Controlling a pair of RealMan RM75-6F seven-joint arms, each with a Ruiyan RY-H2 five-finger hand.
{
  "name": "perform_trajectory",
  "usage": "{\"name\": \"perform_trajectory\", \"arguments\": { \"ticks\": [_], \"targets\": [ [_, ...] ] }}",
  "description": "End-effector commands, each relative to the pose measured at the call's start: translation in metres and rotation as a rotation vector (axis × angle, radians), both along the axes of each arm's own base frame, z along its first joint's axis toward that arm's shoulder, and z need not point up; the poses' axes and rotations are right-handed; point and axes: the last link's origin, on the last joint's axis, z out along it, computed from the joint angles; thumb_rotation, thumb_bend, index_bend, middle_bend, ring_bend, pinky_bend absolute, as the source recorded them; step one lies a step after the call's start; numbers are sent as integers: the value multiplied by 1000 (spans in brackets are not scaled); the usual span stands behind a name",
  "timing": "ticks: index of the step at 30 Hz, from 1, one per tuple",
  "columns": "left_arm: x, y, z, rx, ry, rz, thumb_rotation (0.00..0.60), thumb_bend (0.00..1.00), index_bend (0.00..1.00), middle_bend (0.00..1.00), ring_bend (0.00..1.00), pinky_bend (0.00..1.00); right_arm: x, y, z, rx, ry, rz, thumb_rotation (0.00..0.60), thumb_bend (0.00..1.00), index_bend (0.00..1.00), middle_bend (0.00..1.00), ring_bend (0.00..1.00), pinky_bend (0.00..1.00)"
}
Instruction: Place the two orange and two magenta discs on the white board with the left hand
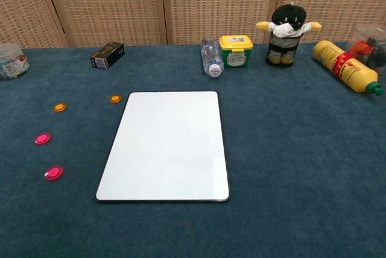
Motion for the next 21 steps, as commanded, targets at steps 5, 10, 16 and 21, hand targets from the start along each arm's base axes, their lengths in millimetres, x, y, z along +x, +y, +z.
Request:
{"name": "perform_trajectory", "arguments": {
  "ticks": [5, 10, 16, 21],
  "targets": [
    [0, -3, 2, 13, 13, -48, 600, 0, 0, 0, 0, 0, 0, 0, 0, -1, -8, 1, 600, 0, 0, 0, 0, 0],
    [9, 23, -9, -54, 1, -114, 600, 56, 1, 0, 0, 0, 1, 0, -1, 6, -14, 3, 600, 0, 0, 0, 0, 0],
    [39, 100, -35, -194, 63, -179, 600, 157, 116, 0, 0, 0, 1, -1, -2, 12, -12, -6, 600, 0, 0, 0, 0, 0],
    [70, 162, -69, -276, 102, -187, 600, 248, 279, 0, 0, 0, 1, -2, -2, 15, -25, -11, 600, 0, 0, 0, 0, 0]
  ]
}}
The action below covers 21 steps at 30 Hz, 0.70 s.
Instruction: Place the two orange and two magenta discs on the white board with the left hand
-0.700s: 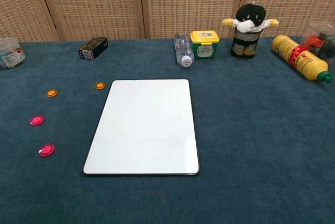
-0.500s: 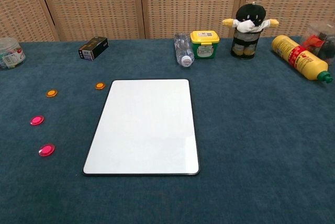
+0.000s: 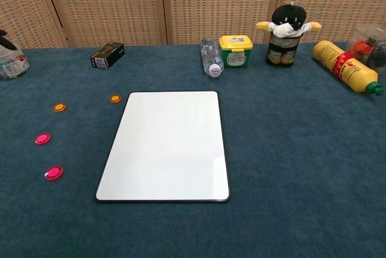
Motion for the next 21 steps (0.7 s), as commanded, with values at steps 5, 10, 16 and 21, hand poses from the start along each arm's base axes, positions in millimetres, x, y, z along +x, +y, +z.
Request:
{"name": "perform_trajectory", "arguments": {
  "ticks": [5, 10, 16, 21],
  "targets": [
    [52, 90, -59, -74, 72, -8, 600, 268, 329, 0, 0, 0, -1, 0, 1, 5, -13, -12, 600, 0, 0, 0, 0, 0],
    [66, 114, -91, -110, 73, 35, 600, 266, 335, 0, 0, 0, -1, -1, 1, 13, -18, -14, 600, 0, 0, 0, 0, 0],
    [67, 121, -110, -138, 88, 58, 600, 286, 365, 0, 0, 0, -2, -1, 1, 19, -24, -22, 600, 0, 0, 0, 0, 0],
    [69, 126, -118, -143, 97, 69, 600, 307, 381, 0, 0, 0, -2, -1, 1, 22, -26, -25, 600, 1, 0, 0, 0, 0]
  ]
}}
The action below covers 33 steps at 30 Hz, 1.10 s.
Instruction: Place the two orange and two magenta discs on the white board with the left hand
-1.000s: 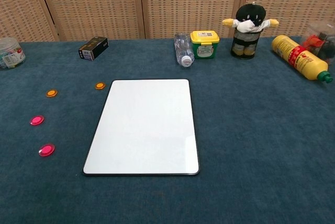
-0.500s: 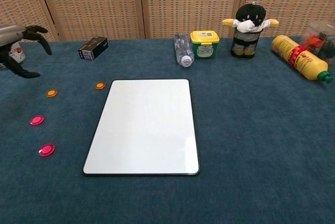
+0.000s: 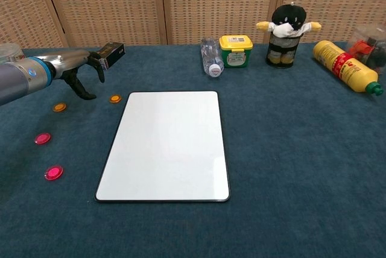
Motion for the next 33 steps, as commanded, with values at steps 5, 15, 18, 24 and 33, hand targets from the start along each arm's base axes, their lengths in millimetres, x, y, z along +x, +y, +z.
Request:
{"name": "perform_trajectory", "arguments": {
  "ticks": [5, 15, 18, 24, 33],
  "targets": [
    [9, 5, -14, -24, -11, 3, 600, 312, 390, 0, 0, 0, 0, 0, 0, 2, -7, -3, 600, 2, 0, 0, 0, 0],
    [14, 5, -24, -42, -4, -4, 600, 311, 390, 0, 0, 0, 0, 0, 1, 3, -13, -4, 600, 2, 0, 0, 0, 0],
    [14, 6, -26, -46, -2, 3, 600, 311, 390, 0, 0, 0, -1, 0, 1, 2, -16, -4, 600, 2, 0, 0, 0, 0],
    [16, 5, -33, -58, 2, 3, 600, 310, 390, 0, 0, 0, -1, 0, 1, 3, -19, -6, 600, 2, 0, 0, 0, 0],
    [16, 8, -39, -55, 16, 17, 600, 316, 522, 0, 0, 0, -1, 0, 2, 0, -28, -9, 600, 2, 0, 0, 0, 0]
  ]
}}
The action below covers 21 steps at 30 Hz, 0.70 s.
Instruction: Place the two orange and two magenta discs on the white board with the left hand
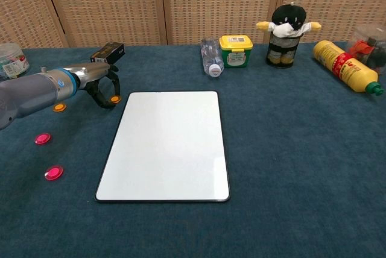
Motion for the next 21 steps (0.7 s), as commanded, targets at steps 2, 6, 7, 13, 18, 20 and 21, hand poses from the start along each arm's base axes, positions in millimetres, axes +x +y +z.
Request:
{"name": "perform_trajectory", "arguments": {
  "ticks": [2, 6, 7, 13, 18, 20, 21],
  "targets": [
    [0, 1, -1, 4, 8, 5, 600, 317, 545, 0, 0, 0, 0, 0, 0, 0, -2, -1, 600, 2, 0, 0, 0, 0],
    [-2, 2, 0, 5, 8, 10, 600, 318, 560, 0, 0, 0, 0, 0, 0, 0, -4, -2, 600, 2, 0, 0, 0, 0],
    [-1, 2, 1, 7, 5, 10, 600, 318, 560, 0, 0, 0, 0, 0, 0, 0, -4, -2, 600, 2, 0, 0, 0, 0],
    [7, 3, 9, 22, -41, -9, 600, 317, 561, 0, 0, 0, 0, 0, 0, 0, -5, -4, 600, 2, 0, 0, 0, 0],
    [30, -1, 13, 13, -98, -75, 600, 314, 562, 0, 0, 0, 0, 0, 0, 1, -7, -4, 600, 2, 0, 0, 0, 0],
    [39, -5, 11, -1, -108, -99, 600, 313, 562, 0, 0, 0, 0, 0, 0, 1, -9, -4, 600, 2, 0, 0, 0, 0],
    [43, -6, 9, -9, -109, -107, 600, 312, 562, 0, 0, 0, 0, 0, 0, 1, -11, -4, 600, 2, 0, 0, 0, 0]
  ]
}}
